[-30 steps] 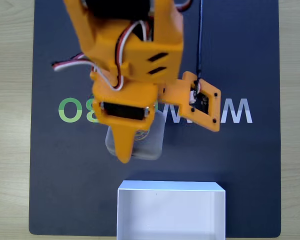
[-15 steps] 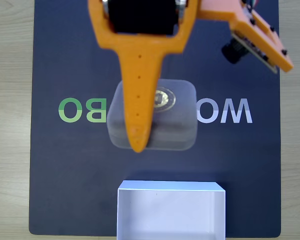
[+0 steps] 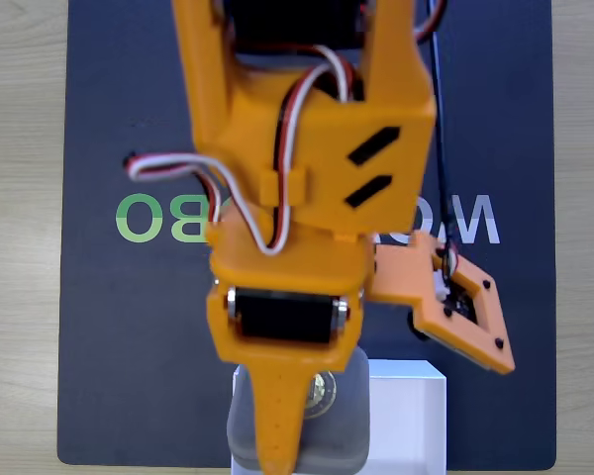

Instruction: Grab the usb to bin

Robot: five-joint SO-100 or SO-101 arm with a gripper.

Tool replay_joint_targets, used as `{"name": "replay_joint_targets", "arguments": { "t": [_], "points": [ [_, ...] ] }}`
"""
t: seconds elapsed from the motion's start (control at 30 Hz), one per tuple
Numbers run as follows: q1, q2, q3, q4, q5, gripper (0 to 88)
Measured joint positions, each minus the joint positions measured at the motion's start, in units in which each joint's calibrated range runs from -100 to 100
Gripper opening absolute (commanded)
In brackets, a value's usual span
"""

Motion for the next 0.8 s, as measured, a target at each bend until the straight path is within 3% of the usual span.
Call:
{"name": "replay_joint_targets", "arguments": {
  "t": [0.37,0.6,0.8],
  "points": [
    [0.0,29.3,-20.4,-12.8,0.1,5.5],
    [-0.7,33.3,-20.4,-18.4,0.1,6.0],
    [-2.6,33.3,-20.5,-19.2,2.9,15.2]
  ]
}}
